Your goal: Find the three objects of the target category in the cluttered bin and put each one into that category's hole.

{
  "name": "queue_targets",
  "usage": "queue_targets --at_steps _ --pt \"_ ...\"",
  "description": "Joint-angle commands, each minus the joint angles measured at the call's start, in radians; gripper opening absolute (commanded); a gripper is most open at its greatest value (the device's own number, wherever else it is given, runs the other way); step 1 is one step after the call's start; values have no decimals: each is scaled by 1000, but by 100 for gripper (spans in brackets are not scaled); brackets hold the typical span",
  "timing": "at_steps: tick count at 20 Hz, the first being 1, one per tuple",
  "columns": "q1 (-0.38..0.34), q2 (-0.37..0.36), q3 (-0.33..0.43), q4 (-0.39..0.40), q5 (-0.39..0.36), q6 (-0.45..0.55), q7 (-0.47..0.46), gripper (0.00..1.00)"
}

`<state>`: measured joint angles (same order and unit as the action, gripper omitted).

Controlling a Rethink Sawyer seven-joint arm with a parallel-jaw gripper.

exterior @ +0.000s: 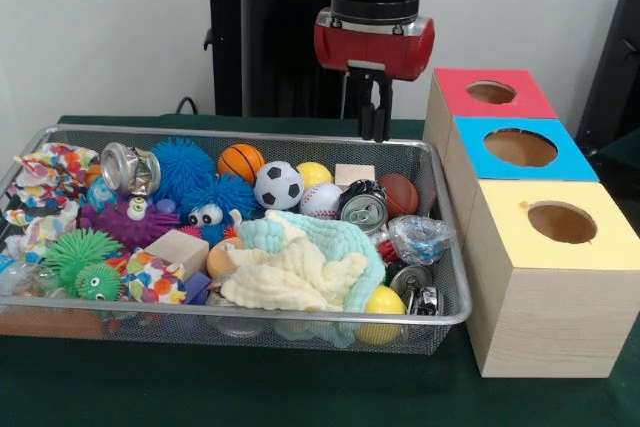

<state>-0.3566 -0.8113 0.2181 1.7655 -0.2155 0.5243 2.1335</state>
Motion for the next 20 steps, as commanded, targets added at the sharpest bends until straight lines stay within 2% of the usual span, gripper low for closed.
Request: queue_targets --at_steps 1,4,5,13,16,20 --pt "-47 37 118 41 -57 -12 -130 0" --pt "-49 47 123 20 -64 24 -131 0" --pt "-57 49 133 20 -68 25 -127 100" --pt "-67 55 147 22 -62 31 -106 100" --pt "-67 55 145 31 -73 -7 -87 100" --pt "-58 65 126 -6 -100 -58 -74 100"
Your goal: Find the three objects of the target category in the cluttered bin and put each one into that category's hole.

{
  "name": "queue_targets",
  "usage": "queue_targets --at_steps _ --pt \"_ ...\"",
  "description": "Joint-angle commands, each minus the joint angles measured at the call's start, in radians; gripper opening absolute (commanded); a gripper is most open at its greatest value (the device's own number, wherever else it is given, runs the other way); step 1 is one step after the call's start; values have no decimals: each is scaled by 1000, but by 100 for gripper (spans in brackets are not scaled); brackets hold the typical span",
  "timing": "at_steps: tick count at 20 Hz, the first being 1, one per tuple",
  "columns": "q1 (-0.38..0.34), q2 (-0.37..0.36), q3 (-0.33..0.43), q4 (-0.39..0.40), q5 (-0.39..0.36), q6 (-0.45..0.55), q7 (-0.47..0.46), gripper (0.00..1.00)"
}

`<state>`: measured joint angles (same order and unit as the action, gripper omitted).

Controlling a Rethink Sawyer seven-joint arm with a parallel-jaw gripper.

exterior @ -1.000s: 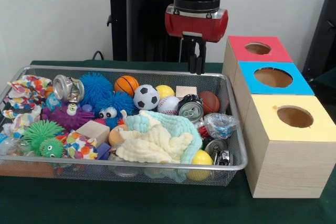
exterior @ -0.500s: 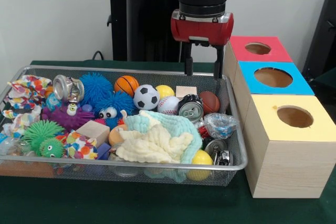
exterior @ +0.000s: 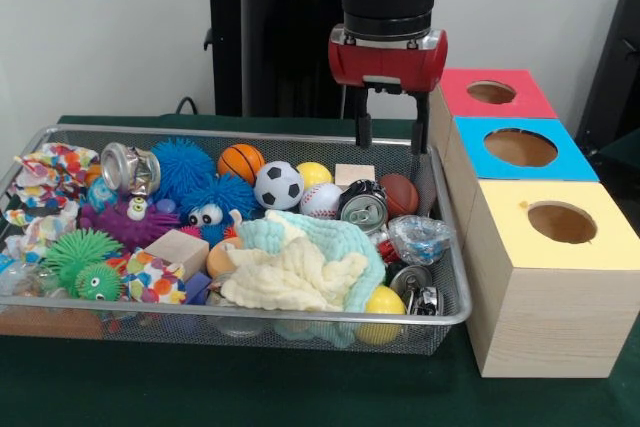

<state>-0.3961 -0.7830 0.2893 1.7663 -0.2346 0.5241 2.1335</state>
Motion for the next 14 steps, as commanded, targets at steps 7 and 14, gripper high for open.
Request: queue_targets --at_steps 7,14 --pt "-42 63 73 -62 -70 -30 -107 100" --pt "-75 69 96 -125 -55 65 -167 100"
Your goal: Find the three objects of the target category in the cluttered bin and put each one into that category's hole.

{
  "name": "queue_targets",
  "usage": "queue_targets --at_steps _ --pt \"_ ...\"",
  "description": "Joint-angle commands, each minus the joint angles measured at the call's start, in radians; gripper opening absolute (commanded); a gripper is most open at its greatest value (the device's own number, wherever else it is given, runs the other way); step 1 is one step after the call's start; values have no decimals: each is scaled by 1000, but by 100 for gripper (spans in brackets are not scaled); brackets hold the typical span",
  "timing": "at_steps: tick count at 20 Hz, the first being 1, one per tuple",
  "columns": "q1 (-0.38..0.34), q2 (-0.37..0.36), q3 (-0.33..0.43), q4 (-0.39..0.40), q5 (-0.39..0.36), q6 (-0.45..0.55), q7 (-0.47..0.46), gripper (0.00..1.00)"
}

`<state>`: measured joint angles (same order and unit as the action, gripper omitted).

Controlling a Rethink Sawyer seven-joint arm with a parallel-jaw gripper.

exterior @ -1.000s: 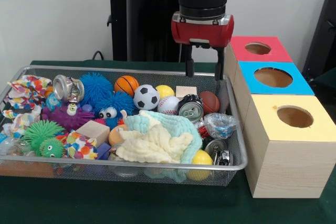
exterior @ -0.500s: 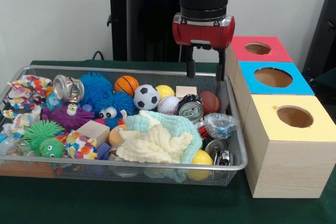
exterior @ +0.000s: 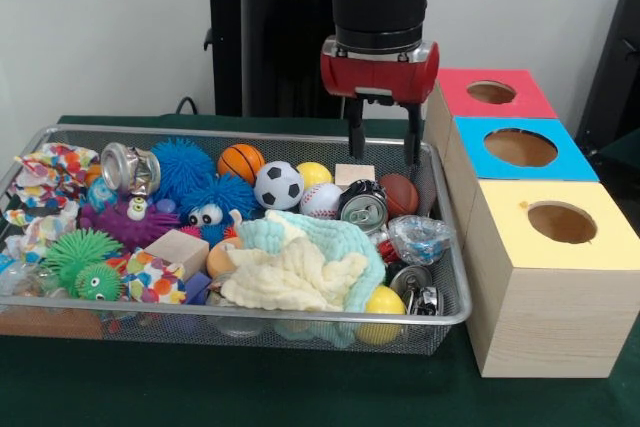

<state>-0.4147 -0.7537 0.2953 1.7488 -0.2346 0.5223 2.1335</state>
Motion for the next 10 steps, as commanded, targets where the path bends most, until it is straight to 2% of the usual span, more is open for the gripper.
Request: queue_targets --at_steps 1,5,10 --pt "-61 47 94 -122 -57 74 -176 100" --pt "-75 65 108 -170 -61 108 -203 100" --pt "-70 67 109 -191 -66 121 -192 100"
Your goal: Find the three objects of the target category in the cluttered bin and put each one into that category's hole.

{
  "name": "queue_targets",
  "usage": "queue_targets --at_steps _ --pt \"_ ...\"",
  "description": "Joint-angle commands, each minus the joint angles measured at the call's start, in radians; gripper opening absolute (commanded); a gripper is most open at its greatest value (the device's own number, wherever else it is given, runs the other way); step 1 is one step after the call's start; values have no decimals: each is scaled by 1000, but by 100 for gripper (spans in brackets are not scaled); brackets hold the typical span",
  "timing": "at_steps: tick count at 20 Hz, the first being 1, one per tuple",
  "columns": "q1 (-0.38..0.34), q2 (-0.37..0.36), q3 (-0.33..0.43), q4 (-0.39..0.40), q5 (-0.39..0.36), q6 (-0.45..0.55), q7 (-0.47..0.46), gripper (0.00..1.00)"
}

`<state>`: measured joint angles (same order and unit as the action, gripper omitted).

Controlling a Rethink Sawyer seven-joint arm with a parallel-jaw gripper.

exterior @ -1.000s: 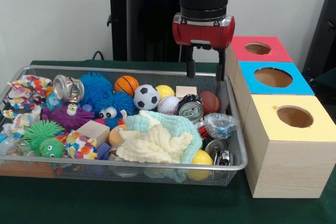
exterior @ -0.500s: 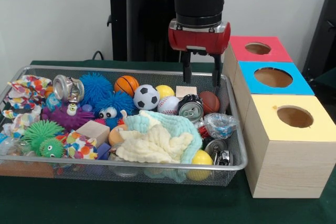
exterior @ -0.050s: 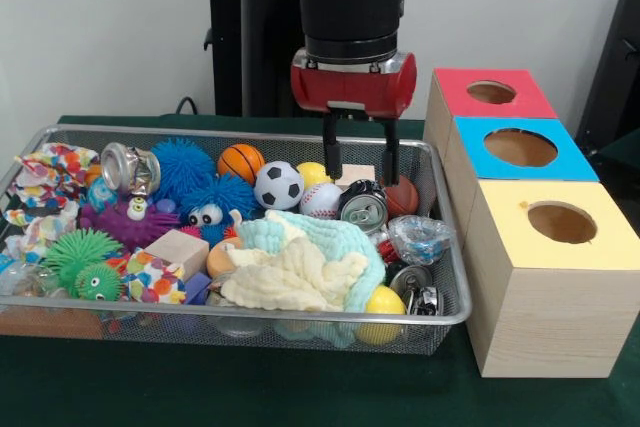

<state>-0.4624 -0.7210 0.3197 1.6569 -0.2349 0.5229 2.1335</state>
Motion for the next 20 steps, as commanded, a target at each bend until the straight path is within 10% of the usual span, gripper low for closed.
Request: queue_targets --at_steps 1,20 --pt "-14 34 79 -106 -67 121 -182 100" --pt "-43 170 68 -207 -163 27 -214 100"
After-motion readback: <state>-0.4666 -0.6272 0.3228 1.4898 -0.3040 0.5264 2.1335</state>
